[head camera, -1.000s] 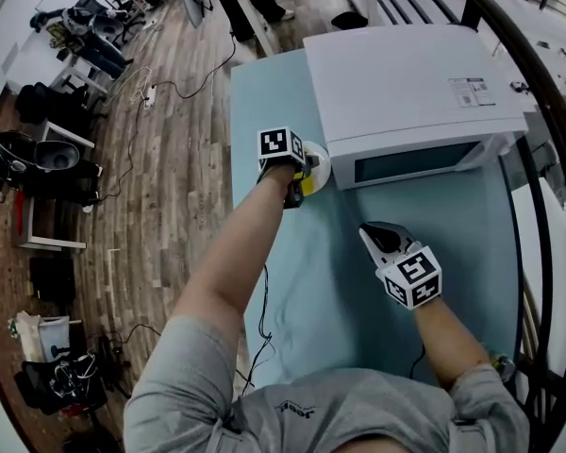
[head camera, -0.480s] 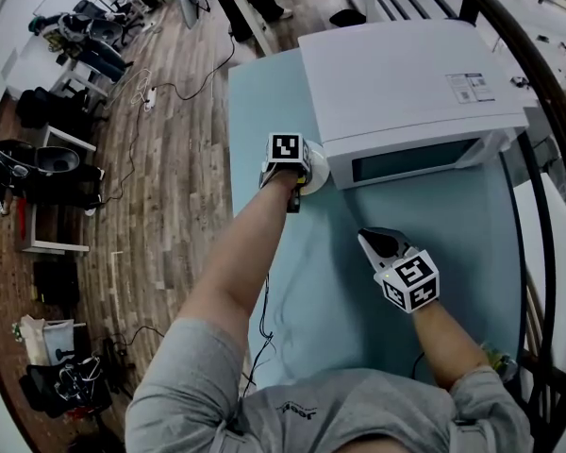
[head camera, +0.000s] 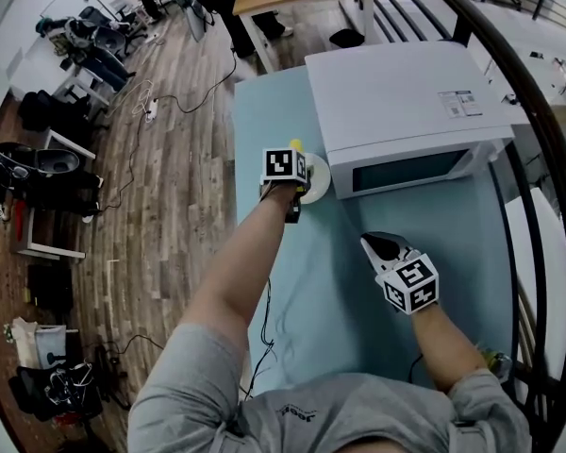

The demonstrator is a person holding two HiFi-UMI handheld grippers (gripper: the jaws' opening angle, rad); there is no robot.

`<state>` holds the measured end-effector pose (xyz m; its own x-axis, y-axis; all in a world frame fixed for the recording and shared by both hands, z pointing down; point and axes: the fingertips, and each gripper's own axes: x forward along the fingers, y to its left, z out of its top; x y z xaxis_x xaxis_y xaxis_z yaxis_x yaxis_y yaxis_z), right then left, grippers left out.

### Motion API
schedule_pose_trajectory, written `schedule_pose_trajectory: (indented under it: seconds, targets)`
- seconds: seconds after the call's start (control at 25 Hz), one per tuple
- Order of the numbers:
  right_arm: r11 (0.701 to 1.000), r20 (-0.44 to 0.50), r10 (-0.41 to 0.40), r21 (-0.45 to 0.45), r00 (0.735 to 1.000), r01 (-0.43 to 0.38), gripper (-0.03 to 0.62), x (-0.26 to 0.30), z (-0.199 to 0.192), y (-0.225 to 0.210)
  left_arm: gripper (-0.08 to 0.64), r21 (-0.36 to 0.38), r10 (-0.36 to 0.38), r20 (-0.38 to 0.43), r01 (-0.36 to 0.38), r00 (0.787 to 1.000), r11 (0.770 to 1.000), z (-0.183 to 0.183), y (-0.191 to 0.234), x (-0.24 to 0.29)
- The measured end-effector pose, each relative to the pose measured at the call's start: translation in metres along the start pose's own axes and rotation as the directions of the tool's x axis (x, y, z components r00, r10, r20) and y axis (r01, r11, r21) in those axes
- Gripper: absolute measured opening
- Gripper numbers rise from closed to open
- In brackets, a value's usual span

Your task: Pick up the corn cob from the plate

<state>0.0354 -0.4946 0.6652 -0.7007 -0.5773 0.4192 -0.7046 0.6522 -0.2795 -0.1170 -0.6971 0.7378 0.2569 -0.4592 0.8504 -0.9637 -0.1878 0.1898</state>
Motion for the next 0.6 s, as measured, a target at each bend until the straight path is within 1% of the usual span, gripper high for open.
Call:
schedule_pose_trajectory:
  seconds: [0.08,0.2,0.28,0.32,0.36,0.48,0.6]
  targets:
    - [1.0,0.019,-0.006,0.028,1.0,0.006,0.017,-0.002,0.011,-0.001,0.265,0.016,0.004,0.07,-0.005,0.998,1.0,0.017,-0.003,-0.018]
    - [0.998,0.062,-0.025,0.055,0.998,0.021,0.016,-0.006,0.04,-0.004,0.265,0.029,0.009,0.164,-0.014,0.986,0.999,0.042,-0.005,-0.054]
    - [0.998,0.093,-0.038,0.052,0.995,0.033,0.015,-0.012,0.066,-0.004,0.265,0.041,-0.012,0.231,0.003,0.973,0.999,0.058,-0.01,-0.082]
    - [0.998,0.108,-0.043,0.046,0.993,0.039,0.017,-0.015,0.08,-0.004,0.265,0.054,-0.031,0.27,0.017,0.962,0.998,0.066,-0.014,-0.099]
    - [0.998,0.123,-0.048,0.039,0.991,0.044,0.015,-0.019,0.094,-0.003,0.265,0.071,-0.054,0.314,0.033,0.948,0.997,0.075,-0.019,-0.116]
    - [0.998,0.166,-0.065,0.013,0.984,0.064,0.016,-0.033,0.137,-0.001,0.265,0.118,-0.12,0.438,0.076,0.891,0.99,0.099,-0.034,-0.172]
    - [0.996,0.205,-0.084,-0.023,0.975,0.091,0.016,-0.046,0.178,0.008,0.265,0.144,-0.153,0.525,0.09,0.837,0.985,0.115,-0.042,-0.231]
